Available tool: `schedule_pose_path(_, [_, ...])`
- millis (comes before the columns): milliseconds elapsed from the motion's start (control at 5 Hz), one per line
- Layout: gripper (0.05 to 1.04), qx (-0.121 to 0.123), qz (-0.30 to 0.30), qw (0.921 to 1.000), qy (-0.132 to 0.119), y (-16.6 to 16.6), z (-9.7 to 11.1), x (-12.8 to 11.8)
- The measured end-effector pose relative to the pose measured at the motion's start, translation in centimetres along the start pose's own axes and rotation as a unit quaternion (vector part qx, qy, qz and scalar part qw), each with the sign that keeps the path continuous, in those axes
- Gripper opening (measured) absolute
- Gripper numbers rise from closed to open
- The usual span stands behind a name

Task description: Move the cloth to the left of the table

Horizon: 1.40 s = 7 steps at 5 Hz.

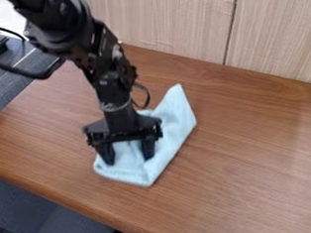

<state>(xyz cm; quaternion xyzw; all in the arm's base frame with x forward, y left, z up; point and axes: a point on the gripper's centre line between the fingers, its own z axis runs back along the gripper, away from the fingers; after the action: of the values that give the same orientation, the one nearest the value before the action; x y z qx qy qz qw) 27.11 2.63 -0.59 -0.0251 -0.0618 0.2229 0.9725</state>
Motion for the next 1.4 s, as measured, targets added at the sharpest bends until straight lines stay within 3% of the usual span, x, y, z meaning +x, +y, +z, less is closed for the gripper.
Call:
schedule_pose_path(600, [1.001, -0.010, -0.063, 0.9979, -0.009, -2.1, 0.2, 5.6])
schedule_pose_path(800, [1.000, -0.009, -0.061, 0.9980, -0.009, -2.3, 0.5, 5.4])
schedule_pose_path(1000, [1.000, -0.014, -0.068, 0.9975, -0.014, -2.5, 1.9, 5.5])
schedule_pose_path(1400, [1.000, -0.032, -0.072, 0.9944, -0.071, -2.6, 7.7, 6.4])
